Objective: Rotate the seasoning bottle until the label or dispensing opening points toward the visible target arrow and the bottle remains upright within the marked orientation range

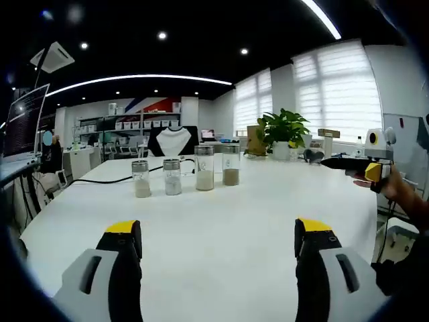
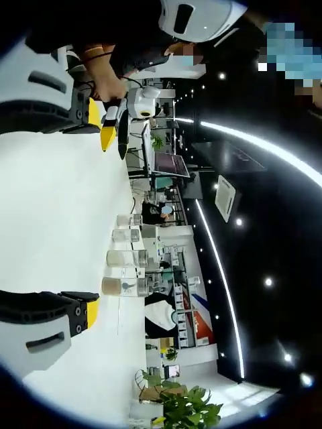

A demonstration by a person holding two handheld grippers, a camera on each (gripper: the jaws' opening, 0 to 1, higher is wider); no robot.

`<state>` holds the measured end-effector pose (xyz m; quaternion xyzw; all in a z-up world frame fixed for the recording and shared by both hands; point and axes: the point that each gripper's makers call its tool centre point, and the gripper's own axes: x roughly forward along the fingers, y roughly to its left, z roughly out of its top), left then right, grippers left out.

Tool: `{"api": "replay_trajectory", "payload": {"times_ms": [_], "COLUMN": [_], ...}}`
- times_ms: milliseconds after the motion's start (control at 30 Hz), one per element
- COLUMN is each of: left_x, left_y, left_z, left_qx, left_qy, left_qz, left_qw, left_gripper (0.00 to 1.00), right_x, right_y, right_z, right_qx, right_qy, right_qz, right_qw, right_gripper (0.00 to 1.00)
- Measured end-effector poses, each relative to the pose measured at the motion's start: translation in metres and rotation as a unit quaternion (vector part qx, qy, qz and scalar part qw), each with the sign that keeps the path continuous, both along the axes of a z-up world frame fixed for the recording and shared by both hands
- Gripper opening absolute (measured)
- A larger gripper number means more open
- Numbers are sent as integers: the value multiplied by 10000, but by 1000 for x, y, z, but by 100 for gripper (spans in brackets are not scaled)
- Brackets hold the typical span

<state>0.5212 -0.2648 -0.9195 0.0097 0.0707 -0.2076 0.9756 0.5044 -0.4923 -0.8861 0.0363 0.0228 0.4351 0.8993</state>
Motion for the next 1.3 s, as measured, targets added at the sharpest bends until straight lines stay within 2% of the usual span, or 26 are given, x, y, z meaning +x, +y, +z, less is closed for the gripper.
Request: {"api": "replay_trajectory", "payload": {"times_ms": [267,833,1100,1300], "left_x": [0,-5,-6,0], "left_y": [-2,-5,1,6], "left_z": [1,8,8,12], "left_qx": [-39,197,201,68], "left_qy": [-21,36,47,-91], "left_qz": [-27,-86,-79,-37], "left_qw": [10000,9998,9998,9999], "left_gripper": [100,100,100,100], "right_x": [-1,1,3,5], "right_y": [-2,3,11,11], "right_z": [-3,-1,-5,-6], "right_qx": [5,-158,-389,-588], "right_qy": [65,53,37,-59], "right_qz": [-29,69,74,15], "right_qw": [10000,9998,9992,9983], "right_gripper": [100,100,100,100]}}
